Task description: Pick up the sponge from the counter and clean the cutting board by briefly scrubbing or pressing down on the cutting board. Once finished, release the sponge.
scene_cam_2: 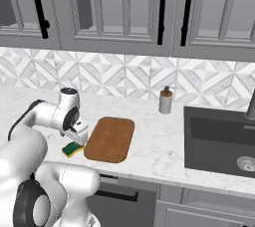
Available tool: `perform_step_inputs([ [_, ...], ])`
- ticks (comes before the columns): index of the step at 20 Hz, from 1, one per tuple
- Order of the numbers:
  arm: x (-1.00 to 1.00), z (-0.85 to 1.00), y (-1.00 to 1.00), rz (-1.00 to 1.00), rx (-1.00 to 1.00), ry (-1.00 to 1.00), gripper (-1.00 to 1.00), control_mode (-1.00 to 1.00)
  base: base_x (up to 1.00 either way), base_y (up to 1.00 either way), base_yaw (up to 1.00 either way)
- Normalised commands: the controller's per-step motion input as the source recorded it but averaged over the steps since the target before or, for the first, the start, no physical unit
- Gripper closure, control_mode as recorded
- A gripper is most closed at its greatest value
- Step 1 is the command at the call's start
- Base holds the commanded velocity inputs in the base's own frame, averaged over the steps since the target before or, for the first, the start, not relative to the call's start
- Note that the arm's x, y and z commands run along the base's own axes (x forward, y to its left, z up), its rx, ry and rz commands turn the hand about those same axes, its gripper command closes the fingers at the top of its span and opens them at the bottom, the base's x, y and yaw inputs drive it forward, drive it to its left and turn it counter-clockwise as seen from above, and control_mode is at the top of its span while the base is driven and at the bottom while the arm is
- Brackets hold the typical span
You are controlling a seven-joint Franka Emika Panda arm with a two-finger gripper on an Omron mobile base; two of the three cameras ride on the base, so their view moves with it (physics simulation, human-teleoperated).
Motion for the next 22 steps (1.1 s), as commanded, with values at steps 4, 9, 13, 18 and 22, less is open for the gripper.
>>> perform_step_inputs([
  [4,0.00,-0.47,0.03,-0.05,-0.03,0.07,-1.00,-1.00,0.00,0.00,0.00],
  [9,0.06,-0.26,0.00,-0.01,-0.04,0.08,-1.00,-1.00,0.00,0.00,0.00],
  [13,0.07,-0.11,0.00,0.00,-0.06,0.05,-1.00,-1.00,0.00,0.00,0.00],
  [18,0.09,-0.02,0.00,0.00,0.00,0.00,-1.00,-1.00,0.00,0.00,0.00],
  [22,0.04,-0.19,0.00,0.00,0.00,0.00,-1.00,-1.00,0.00,0.00,0.00],
])
